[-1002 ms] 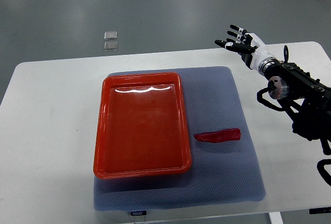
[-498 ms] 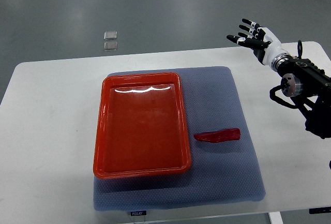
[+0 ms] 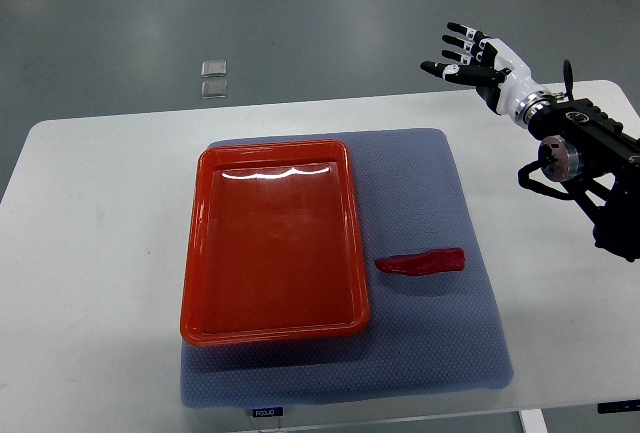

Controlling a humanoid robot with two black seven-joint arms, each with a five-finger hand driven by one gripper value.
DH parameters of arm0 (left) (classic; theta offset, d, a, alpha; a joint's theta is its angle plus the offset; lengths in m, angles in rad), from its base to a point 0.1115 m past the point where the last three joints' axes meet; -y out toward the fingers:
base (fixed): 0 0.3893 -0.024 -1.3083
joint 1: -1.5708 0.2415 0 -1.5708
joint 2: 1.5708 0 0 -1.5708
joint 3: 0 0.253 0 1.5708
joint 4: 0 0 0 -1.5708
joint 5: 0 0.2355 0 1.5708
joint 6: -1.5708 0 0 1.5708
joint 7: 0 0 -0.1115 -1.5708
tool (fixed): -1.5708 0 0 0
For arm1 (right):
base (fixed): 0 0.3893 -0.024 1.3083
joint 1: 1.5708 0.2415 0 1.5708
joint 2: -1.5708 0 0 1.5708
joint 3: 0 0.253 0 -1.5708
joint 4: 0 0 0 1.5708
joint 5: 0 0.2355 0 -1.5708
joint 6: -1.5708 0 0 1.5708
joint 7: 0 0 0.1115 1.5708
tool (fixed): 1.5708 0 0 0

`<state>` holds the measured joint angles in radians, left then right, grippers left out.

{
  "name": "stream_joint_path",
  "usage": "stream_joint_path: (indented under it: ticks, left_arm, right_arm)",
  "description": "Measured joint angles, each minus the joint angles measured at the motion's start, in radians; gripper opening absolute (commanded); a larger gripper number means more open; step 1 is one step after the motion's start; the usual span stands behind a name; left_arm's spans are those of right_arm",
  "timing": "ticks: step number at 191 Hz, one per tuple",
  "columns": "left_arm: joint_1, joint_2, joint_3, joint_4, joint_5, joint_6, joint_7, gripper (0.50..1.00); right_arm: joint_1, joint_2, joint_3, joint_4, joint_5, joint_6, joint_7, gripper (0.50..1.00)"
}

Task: Place red pepper on red tray
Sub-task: 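Lower the open right hand down over the red pepper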

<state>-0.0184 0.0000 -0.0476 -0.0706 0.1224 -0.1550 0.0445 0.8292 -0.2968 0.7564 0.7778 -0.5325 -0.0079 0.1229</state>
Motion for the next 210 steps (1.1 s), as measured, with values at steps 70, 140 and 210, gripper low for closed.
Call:
stream_joint_path:
  ticks: [70, 140, 210]
  left_arm:
    - [0.000, 0.000, 0.000, 0.000, 0.000, 0.000, 0.000, 1.000]
    - [0.000, 0.000, 0.000, 0.000, 0.000, 0.000, 0.000, 1.000]
    - [0.000, 0.000, 0.000, 0.000, 0.000, 0.000, 0.000, 1.000]
  right_arm:
    - [0.148, -0.197, -0.369, 0.207, -0.188, 0.009, 0.005, 0.913]
    - [0.278, -0.356, -0.684, 0.448, -0.589, 0.069, 0.006, 0.913]
    - [0.429, -0.443, -0.914, 0.640, -0.704, 0.097, -0.005, 0.913]
